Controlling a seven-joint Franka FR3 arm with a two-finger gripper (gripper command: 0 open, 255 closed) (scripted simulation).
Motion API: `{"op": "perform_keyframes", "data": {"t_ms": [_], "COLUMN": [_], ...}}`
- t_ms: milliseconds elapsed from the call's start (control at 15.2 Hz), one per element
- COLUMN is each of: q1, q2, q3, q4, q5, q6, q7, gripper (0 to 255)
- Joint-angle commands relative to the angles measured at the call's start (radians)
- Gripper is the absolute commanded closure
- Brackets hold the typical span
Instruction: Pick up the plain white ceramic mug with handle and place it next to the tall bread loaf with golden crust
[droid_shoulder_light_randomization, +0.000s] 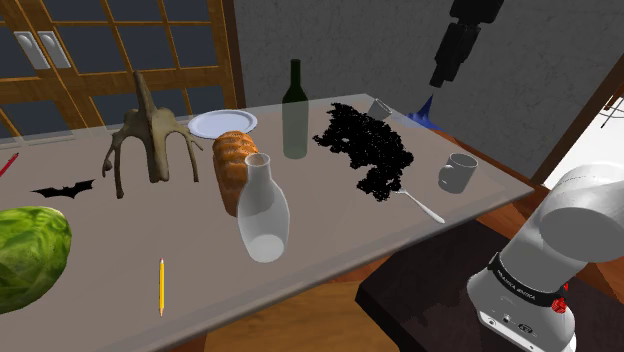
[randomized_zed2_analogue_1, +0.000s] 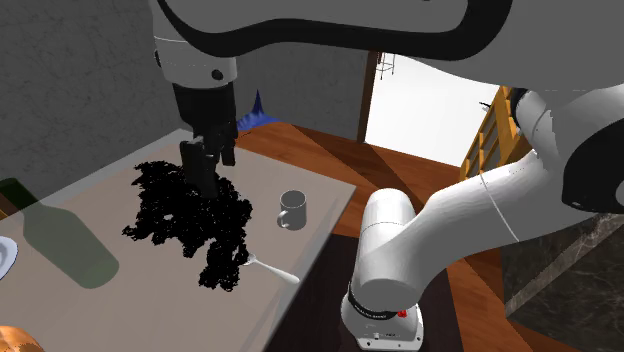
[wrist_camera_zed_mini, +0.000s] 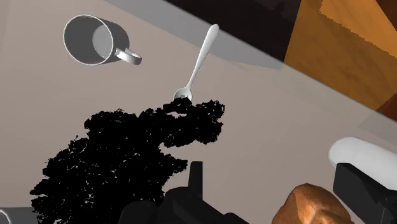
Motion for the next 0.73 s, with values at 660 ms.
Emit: {"op": "perform_keyframes", "data": {"t_ms": [660], "q1": [-0.092], "q2": [-0.135], "q3": [-0.149], "q4": [-0.308], "q5": [-0.12], "q6": [0.203], "q7": [-0.129], "gripper": [0]}}
